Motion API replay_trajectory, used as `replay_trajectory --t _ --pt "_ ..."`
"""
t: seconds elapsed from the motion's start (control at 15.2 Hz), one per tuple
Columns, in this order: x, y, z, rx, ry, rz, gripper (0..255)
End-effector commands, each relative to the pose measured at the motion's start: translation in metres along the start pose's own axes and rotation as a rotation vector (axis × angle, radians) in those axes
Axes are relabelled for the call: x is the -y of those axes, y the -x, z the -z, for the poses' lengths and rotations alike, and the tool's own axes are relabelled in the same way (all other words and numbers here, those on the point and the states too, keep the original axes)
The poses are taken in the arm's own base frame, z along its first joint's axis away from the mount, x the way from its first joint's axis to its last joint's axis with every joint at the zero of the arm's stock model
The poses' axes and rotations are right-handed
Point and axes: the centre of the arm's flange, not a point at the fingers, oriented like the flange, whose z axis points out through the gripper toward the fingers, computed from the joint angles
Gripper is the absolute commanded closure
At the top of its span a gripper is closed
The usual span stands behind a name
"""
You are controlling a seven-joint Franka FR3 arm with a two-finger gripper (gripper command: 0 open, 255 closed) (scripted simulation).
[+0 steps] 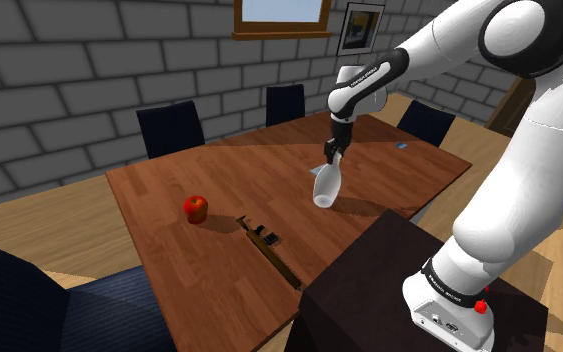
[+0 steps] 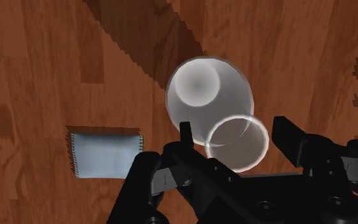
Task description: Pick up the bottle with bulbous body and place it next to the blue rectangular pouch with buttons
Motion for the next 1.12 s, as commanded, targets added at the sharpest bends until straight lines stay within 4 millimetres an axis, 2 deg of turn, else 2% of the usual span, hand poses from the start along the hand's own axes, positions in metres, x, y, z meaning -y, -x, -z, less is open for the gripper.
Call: replay_trajectory --t 0.0,0.26,0.53,1.06 --pt "0.0 0.0 0.0 0.0 0.0 0.0 0" --pt "0.0 0.0 0.0 0.0 0.0 0.0 0" --pt "0.0 0.0 0.05 0.0 0.0 0.0 0" --pt "0.0 0.0 0.05 0.0 0.0 0.0 0"
